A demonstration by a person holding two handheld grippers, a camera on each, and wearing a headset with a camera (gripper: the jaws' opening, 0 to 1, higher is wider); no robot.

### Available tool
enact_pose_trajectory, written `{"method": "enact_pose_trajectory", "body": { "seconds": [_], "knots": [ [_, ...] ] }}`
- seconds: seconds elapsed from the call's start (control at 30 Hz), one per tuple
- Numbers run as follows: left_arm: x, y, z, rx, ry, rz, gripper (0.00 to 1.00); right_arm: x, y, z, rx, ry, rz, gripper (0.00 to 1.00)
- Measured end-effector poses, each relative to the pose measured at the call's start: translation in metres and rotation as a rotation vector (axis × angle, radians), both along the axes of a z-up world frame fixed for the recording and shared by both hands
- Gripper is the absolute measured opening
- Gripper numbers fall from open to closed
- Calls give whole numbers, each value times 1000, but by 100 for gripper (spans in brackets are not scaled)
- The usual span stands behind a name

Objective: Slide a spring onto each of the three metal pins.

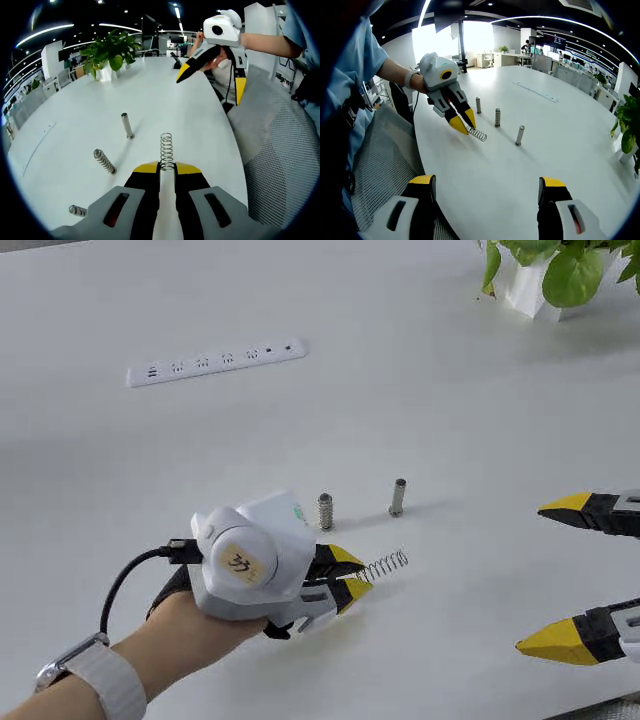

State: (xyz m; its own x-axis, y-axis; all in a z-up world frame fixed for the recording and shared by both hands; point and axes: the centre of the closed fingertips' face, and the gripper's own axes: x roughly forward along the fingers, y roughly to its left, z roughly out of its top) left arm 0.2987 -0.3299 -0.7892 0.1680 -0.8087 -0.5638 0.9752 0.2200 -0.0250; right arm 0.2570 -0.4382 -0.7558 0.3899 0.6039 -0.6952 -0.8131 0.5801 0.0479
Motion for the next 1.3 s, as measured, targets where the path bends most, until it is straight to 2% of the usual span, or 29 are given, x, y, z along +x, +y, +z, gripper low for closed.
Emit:
{"method": "enact_pose_trajectory", "body": {
  "seconds": [0.23,0.43,0.6,0.7,0.83,1.07,1.3],
  "knots": [
    [-5,19,17,-31,-29,54,7,10,18,12,3,-20,76,82],
    [-15,35,29,-61,-48,103,7,15,43,21,15,-30,169,77],
    [-18,46,38,-80,-67,139,7,17,63,26,24,-36,240,74],
    [-21,53,39,-86,-72,157,7,17,75,28,48,-32,271,71],
    [-26,62,39,-84,-73,172,7,17,88,28,37,-37,328,69],
    [-31,68,42,-89,-77,176,7,14,105,20,24,-12,425,63],
    [-29,68,47,-100,-90,182,7,20,121,23,18,-12,507,56]
  ]
}}
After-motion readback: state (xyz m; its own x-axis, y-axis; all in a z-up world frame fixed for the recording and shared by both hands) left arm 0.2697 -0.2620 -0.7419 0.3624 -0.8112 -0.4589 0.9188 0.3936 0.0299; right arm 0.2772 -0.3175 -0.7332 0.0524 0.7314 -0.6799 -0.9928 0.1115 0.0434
